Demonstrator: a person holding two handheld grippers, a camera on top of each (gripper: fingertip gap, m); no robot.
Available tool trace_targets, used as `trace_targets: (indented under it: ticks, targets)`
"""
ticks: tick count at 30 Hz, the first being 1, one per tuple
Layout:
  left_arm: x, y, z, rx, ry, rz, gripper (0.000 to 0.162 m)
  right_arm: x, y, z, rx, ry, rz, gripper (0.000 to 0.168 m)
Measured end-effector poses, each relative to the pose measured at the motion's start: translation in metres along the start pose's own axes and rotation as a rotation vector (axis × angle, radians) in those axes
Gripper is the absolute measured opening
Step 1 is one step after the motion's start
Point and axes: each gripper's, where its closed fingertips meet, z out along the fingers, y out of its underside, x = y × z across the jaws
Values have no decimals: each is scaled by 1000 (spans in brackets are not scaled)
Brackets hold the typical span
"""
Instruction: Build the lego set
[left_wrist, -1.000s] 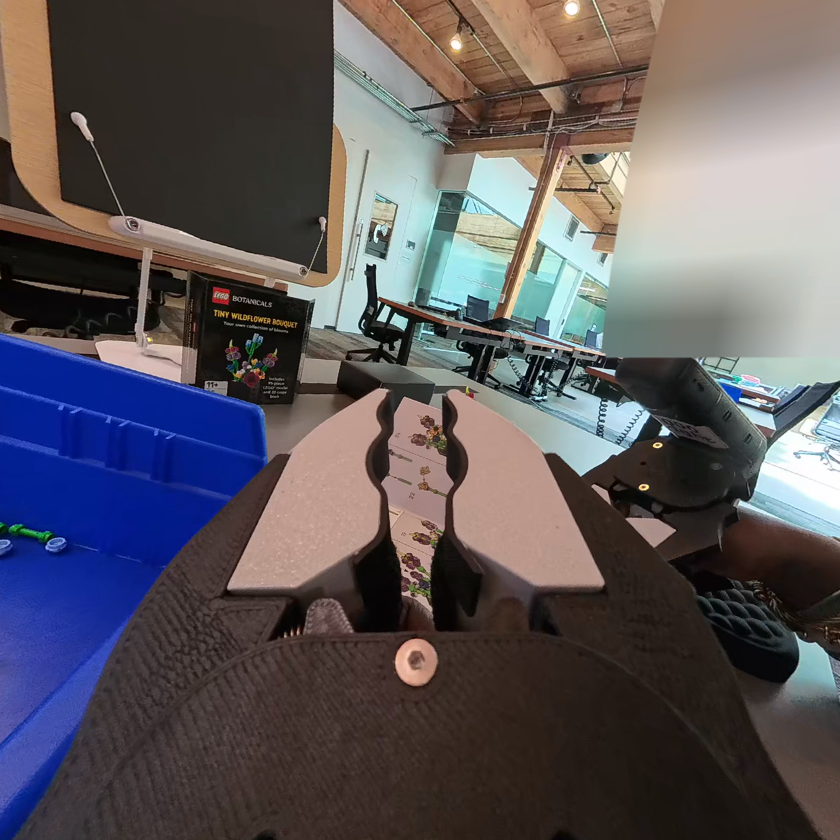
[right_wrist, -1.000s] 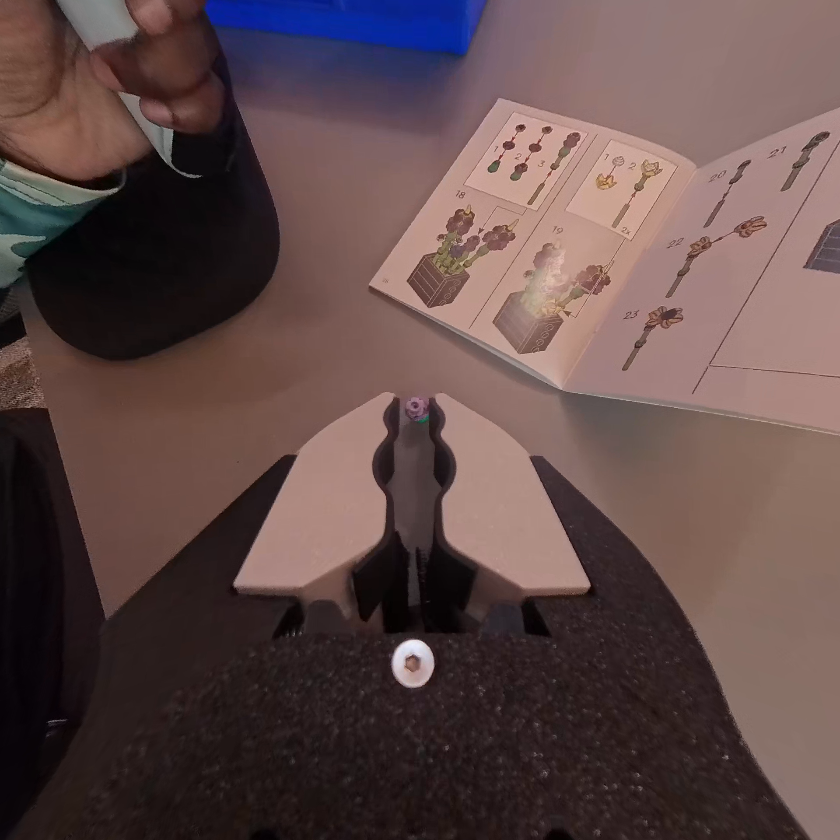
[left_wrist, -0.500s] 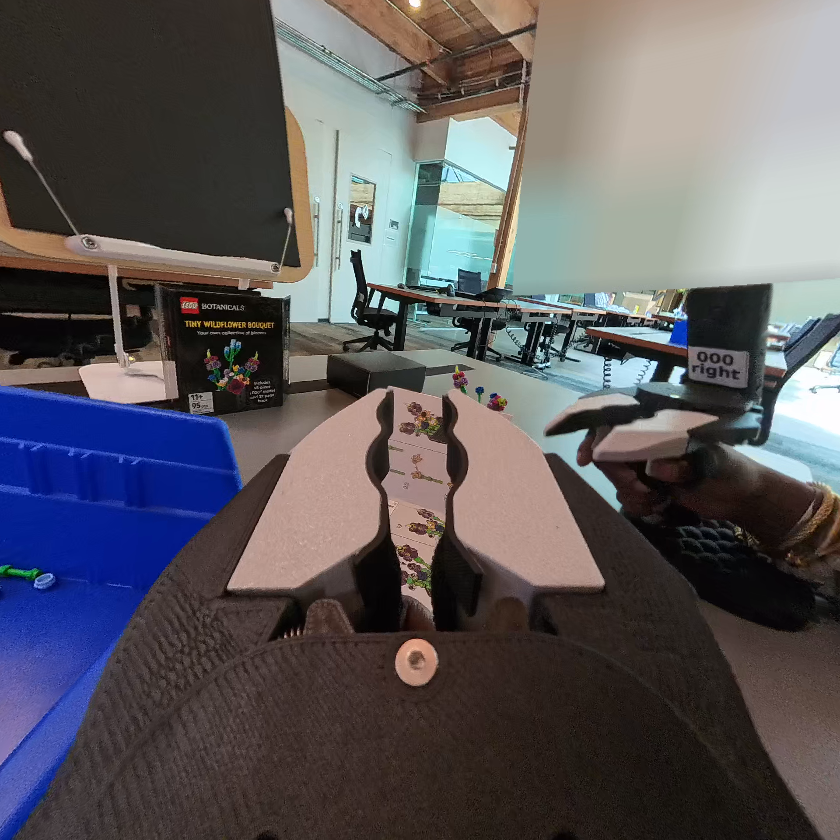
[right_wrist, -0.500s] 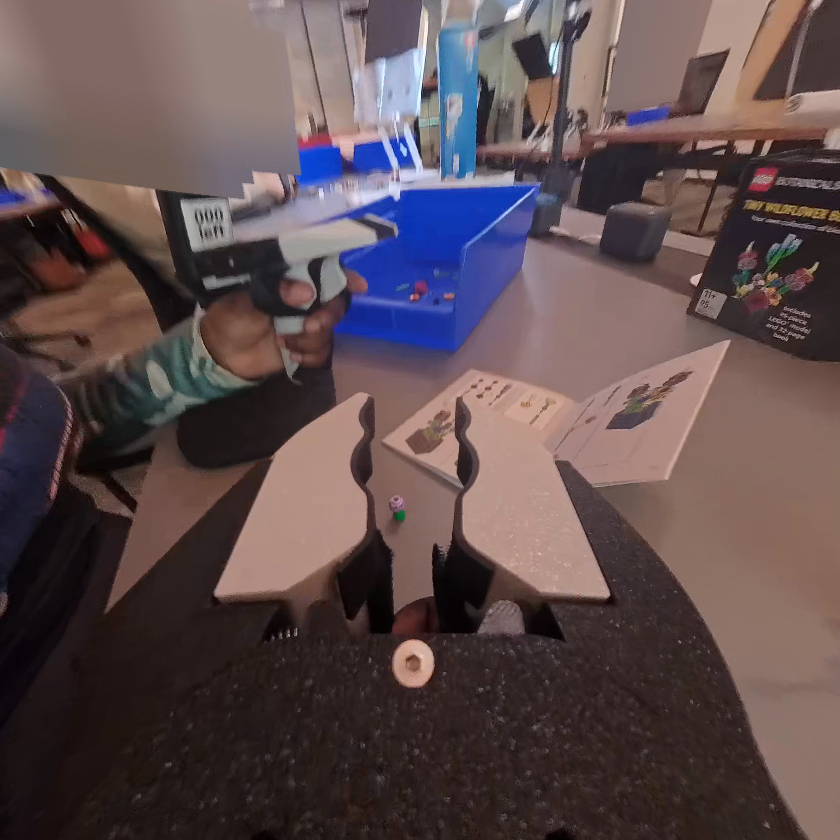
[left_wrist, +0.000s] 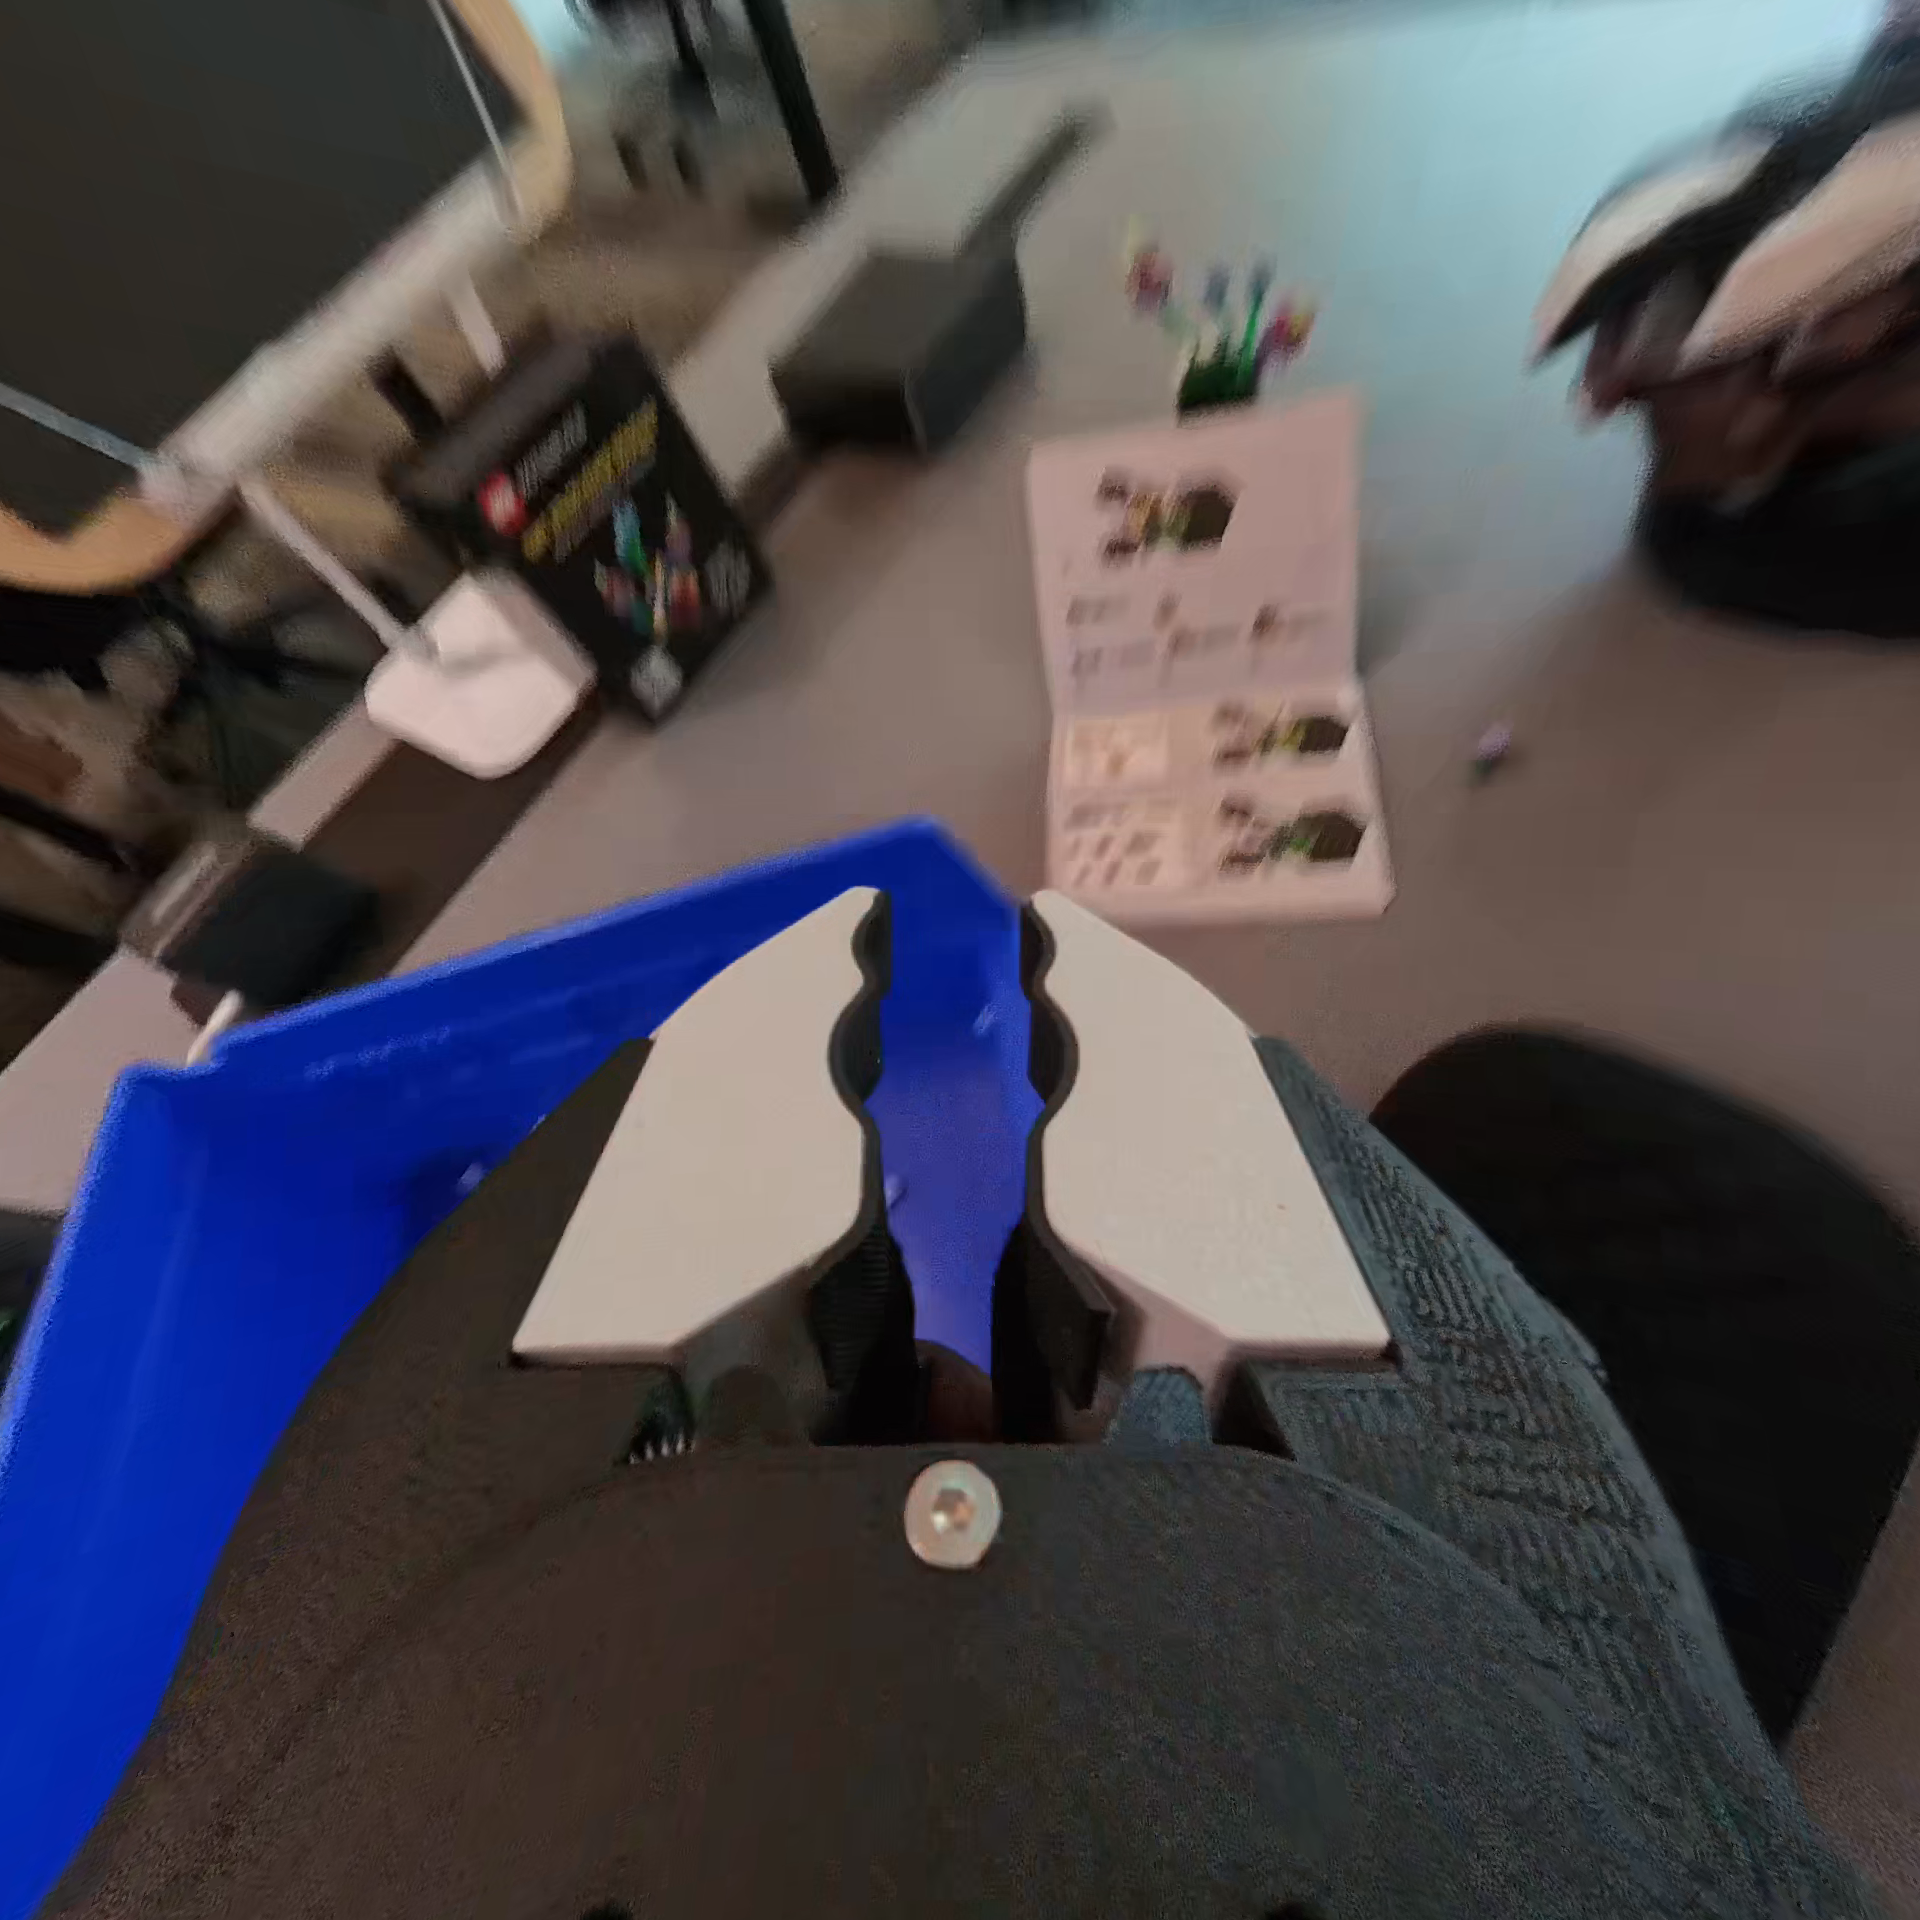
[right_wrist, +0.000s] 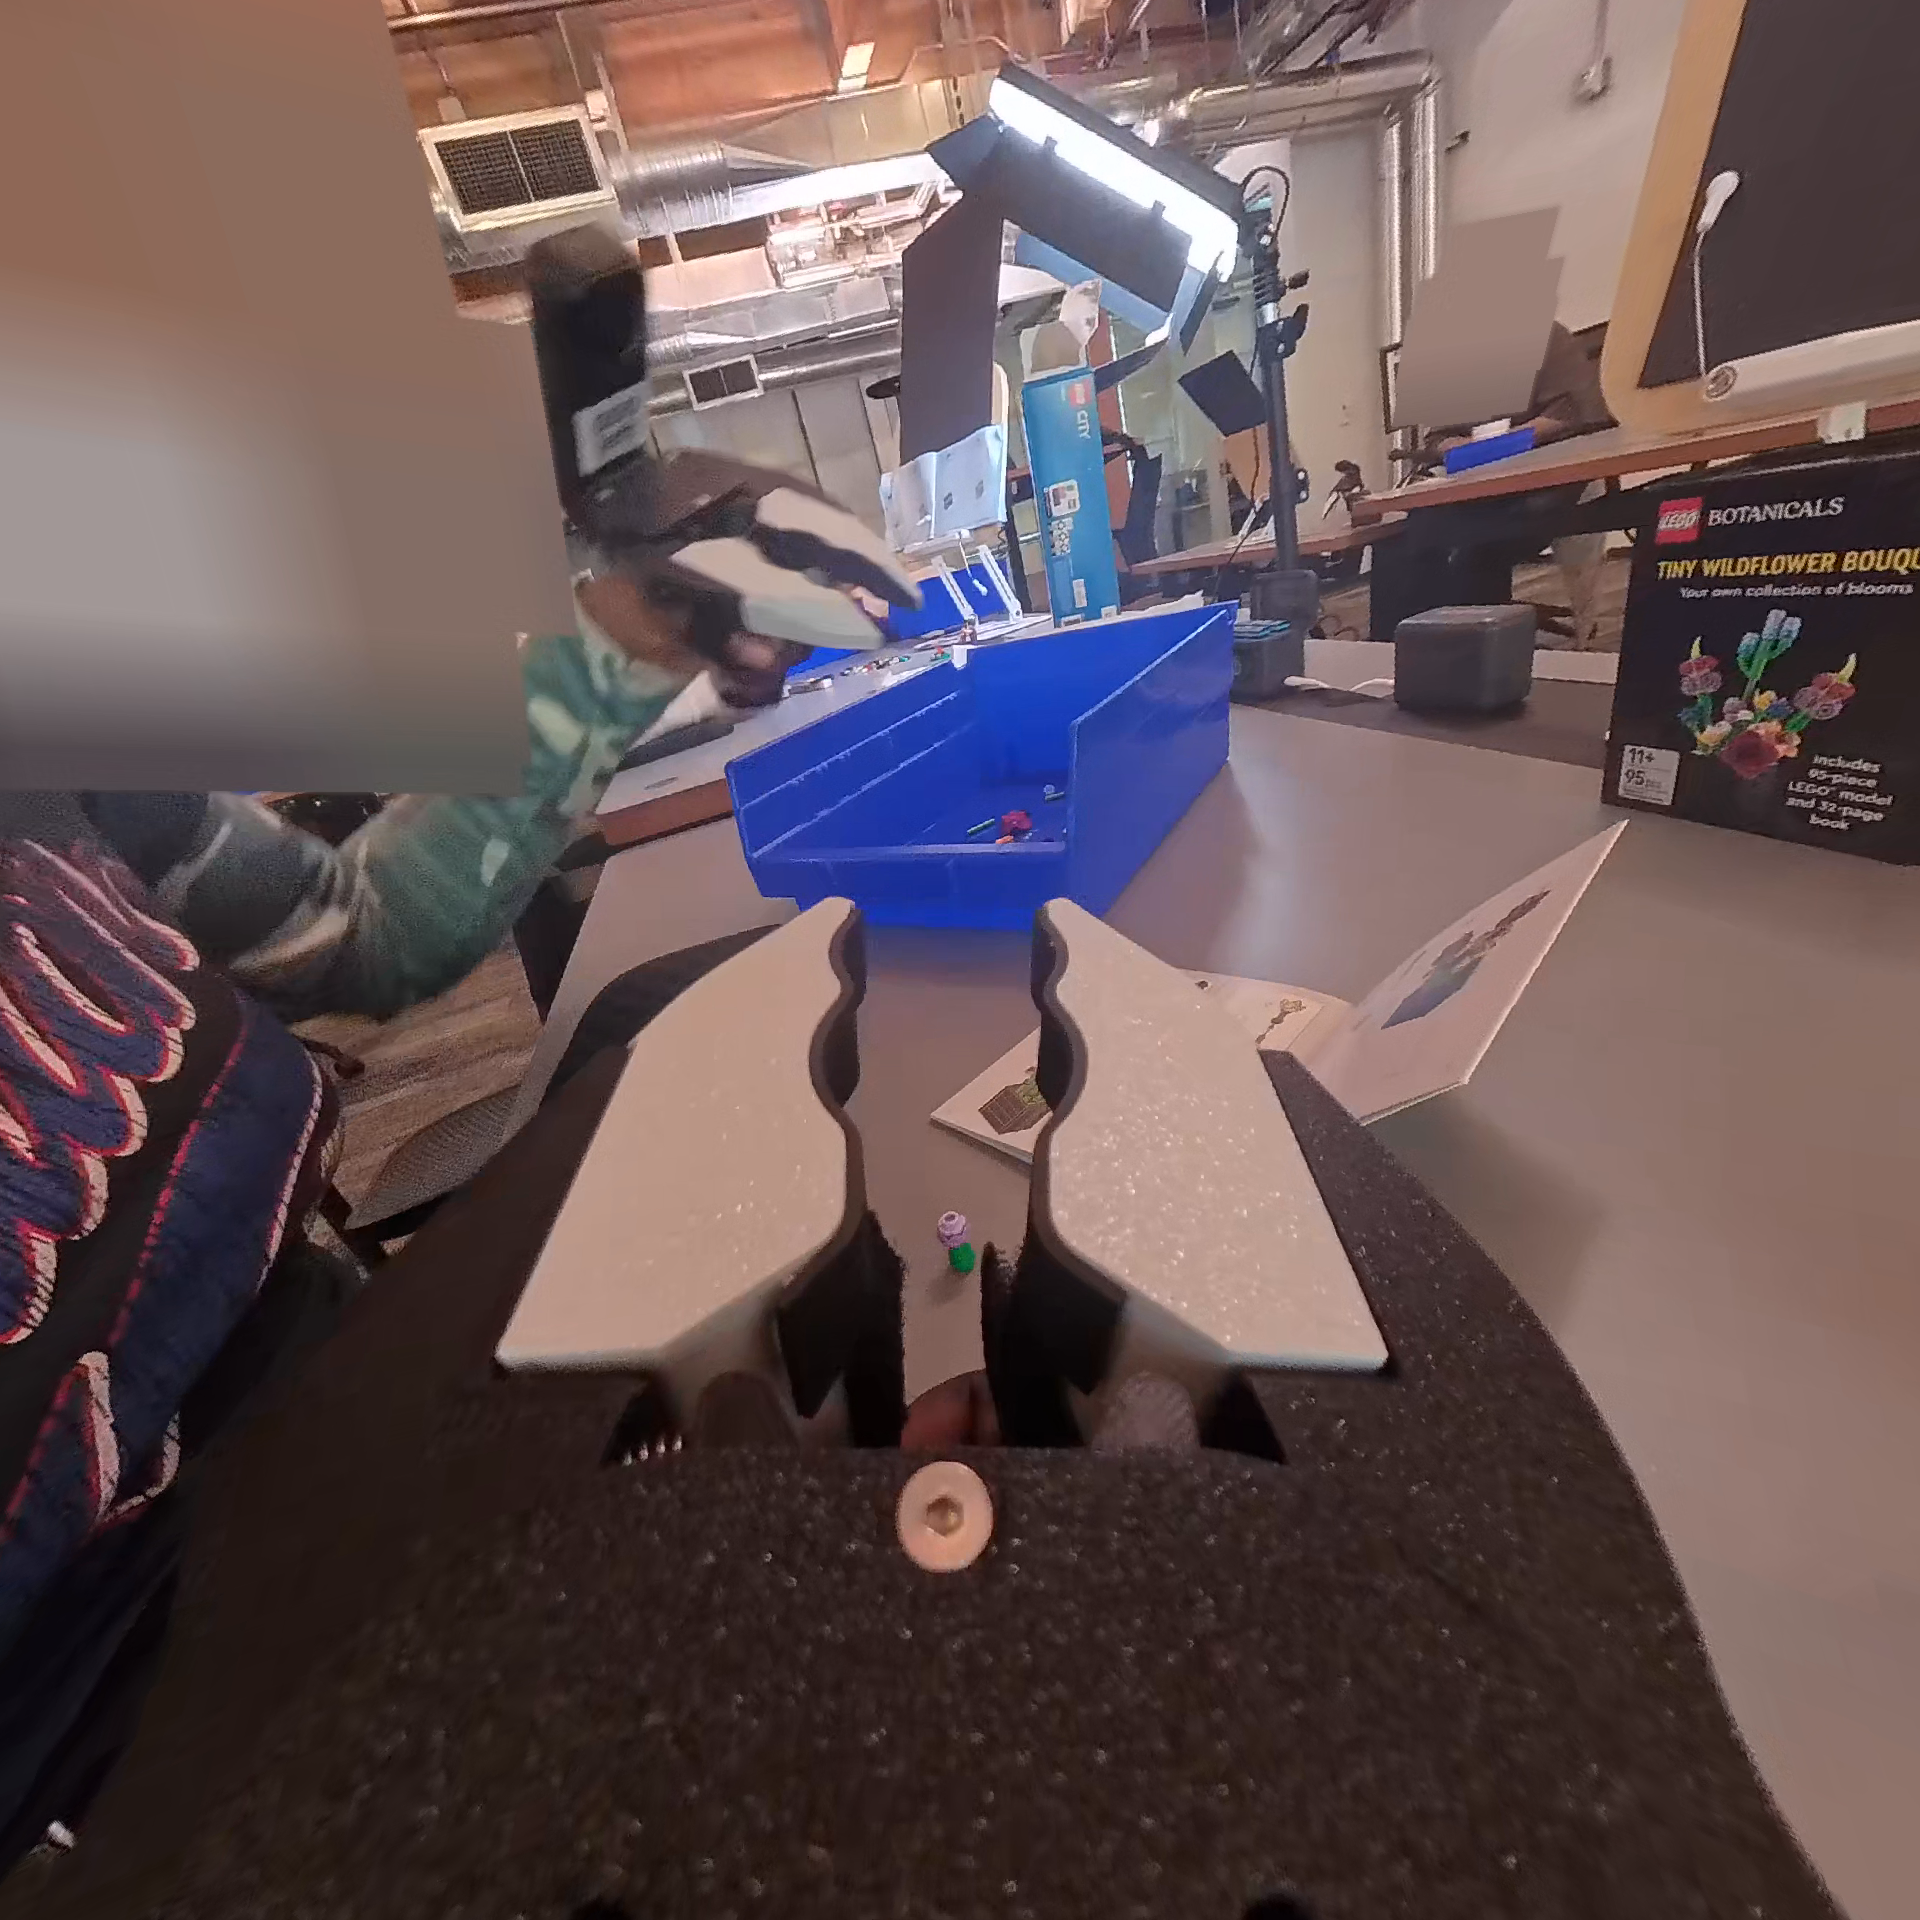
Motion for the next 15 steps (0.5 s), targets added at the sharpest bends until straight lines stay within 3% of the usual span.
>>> trace_targets:
  ticks: [3, 7, 11, 15]
  targets:
    - [-53, 46, 12, -332, 61, 5, 25, -3, 2, 1, -16, -4, -24, 31]
    - [-91, 108, 48, -582, 173, -39, 20, -4, 3, 2, -20, -6, -35, 31]
    - [-109, 145, 79, -642, 223, -154, 14, -2, -2, -2, 17, -5, -12, 31]
    - [-111, 150, 92, -609, 254, -205, 13, 0, -8, -6, 61, 0, 9, 30]
